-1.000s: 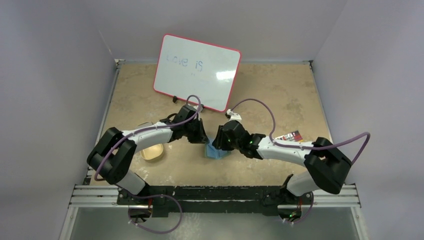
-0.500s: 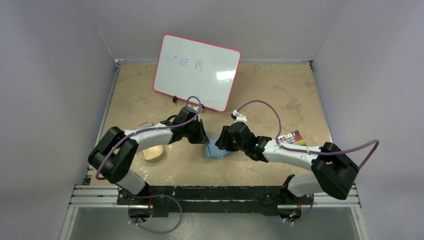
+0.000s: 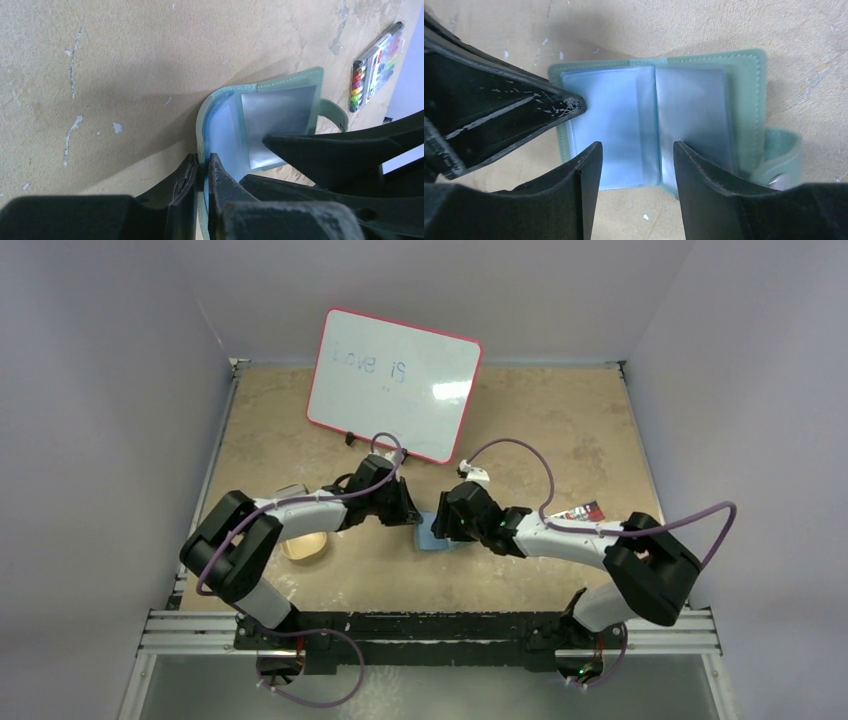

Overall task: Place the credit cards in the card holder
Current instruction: Open the card holder at the center of the board, then pick up the credit card from the storage box.

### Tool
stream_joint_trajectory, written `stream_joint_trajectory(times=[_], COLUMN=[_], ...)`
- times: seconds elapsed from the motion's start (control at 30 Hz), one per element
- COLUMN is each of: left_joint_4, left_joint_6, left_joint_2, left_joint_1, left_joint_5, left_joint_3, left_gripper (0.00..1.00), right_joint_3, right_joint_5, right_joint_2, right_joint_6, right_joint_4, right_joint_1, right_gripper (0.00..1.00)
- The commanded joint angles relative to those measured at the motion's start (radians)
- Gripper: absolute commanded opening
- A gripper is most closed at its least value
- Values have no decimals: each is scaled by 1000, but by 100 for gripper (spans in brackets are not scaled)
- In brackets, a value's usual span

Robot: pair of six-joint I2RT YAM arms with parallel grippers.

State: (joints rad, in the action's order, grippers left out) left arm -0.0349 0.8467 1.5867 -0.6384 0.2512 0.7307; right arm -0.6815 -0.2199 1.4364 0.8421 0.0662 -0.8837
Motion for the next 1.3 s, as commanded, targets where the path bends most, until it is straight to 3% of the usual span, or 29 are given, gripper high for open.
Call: stream_joint_trajectory(times=[0.0, 0.1, 0.23, 0.37, 0.47, 0.63, 0.7, 0.77, 0.93, 0.97, 1.0, 1.07, 1.27], left_joint_4=[-12, 135, 328, 502, 617, 668, 638, 604, 719, 745, 781, 838, 787], left_joint_6=[56, 54, 27, -45, -226, -741, -874, -1026, -1114, -1158, -1222, -1307, -1396], left_joint_2=[-52, -117, -203, -310, -360, -434, -485, -532, -440, -417, -396, -374, -336], left_joint_1=[-1, 1, 38, 123, 203, 209, 202, 201, 207, 207, 201, 185, 236], left_joint_5=[-80, -226, -414, -579, -632, -596, -629, -574, -616, -587, -514, -439, -530], left_joint_3=[18, 73, 134, 177, 248, 267, 225, 175, 235, 247, 258, 279, 245], left_gripper=[13, 27, 37, 41, 41, 41, 41, 42, 42, 46, 58, 64, 65], right_joint_3=[-65, -122, -151, -172, -191, -201, -199, -194, -196, -195, -193, -189, -183], right_joint_5=[-52, -93, -139, -169, -175, -156, -140, -130, -121, -122, -124, -118, -95], right_joint_2=[49, 102, 133, 157, 174, 194, 198, 202, 205, 199, 193, 183, 193], right_joint_6=[-41, -45, -46, -47, -47, -60, -73, -86, -117, -118, -115, -112, -113], right_joint_4=[-37, -106, -156, -193, -208, -199, -192, -186, -197, -198, -198, -195, -183], right_joint_1=[-15, -40, -53, -63, -70, -79, -82, -83, -83, -81, -82, -82, -81], right_gripper=[58, 59, 60, 60, 60, 60, 60, 60, 60, 60, 60, 60, 60])
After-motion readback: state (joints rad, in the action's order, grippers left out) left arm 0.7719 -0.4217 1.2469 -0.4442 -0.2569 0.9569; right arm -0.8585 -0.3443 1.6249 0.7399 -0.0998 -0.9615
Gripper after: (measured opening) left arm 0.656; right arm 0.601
